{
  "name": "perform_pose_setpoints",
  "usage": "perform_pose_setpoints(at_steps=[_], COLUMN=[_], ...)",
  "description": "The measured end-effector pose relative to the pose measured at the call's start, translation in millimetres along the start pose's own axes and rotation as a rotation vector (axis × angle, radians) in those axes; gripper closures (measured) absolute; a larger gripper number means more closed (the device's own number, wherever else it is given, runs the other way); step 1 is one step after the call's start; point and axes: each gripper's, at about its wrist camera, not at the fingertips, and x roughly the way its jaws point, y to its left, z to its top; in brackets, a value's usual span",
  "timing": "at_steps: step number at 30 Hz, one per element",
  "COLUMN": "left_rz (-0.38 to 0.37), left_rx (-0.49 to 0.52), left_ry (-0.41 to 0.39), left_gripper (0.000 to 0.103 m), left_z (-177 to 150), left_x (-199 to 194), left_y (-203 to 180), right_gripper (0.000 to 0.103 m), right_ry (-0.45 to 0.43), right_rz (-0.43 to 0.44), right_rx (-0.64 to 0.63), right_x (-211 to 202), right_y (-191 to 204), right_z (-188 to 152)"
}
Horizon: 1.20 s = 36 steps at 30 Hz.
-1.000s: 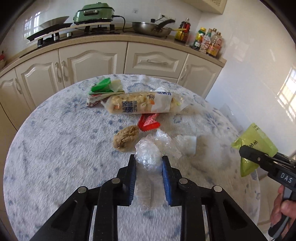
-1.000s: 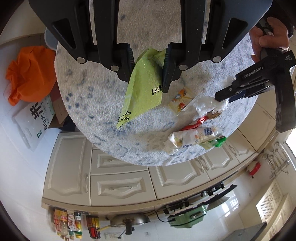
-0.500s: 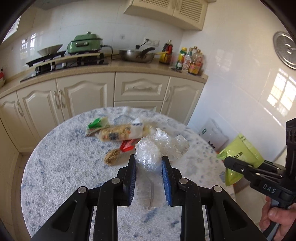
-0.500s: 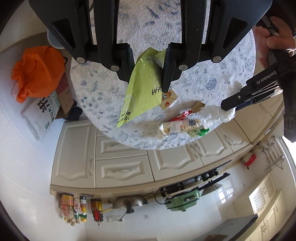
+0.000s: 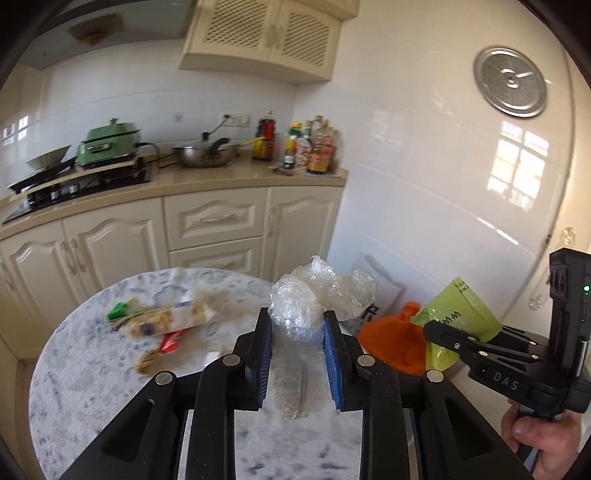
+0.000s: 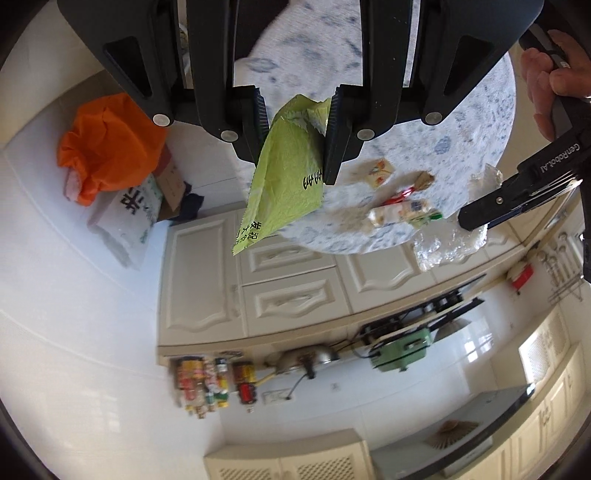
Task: Collect trash
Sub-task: 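Carry the clear wrap and green bag over the light-blue bin, then open both tools to drop the wrap and green bag into the bin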
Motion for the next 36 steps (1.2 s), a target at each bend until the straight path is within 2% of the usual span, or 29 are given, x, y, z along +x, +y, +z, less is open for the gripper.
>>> perform_pose_setpoints(at_steps=[6, 8, 12, 18, 26, 36], left_rz=[-0.098, -0.136, -0.226, -0.326, -0.373, -0.365], left_rx=[0.055, 0.073, 0.108, 0.154, 0.186, 0.217], left_ry=[0.024, 0.045, 0.119, 0.264, 0.456, 0.621], left_gripper=[0.081, 0.081, 0.081, 0.081, 0.081, 0.080], left_z=[6, 7, 6, -6, -29, -44], left_x=[15, 24, 54, 112, 200, 308], left_y=[-52, -69, -112, -172, -239, -301], right_gripper=[0.076, 0.076, 0.077, 0.077, 0.077, 0.074], right_ry=[-0.032, -0.030, -0.014, 0.040, 0.157, 0.259], right_rz=[-0.110, -0.171, -0.256, -0.324, -0.346, -0.336], right_rx=[0.088, 0.123, 0.209, 0.329, 0.452, 0.526], right_x=[-31, -41, -56, -58, -21, 29], right_y=[-59, -86, -136, -199, -262, -307], right_z=[-9, -17, -36, -68, -110, -136])
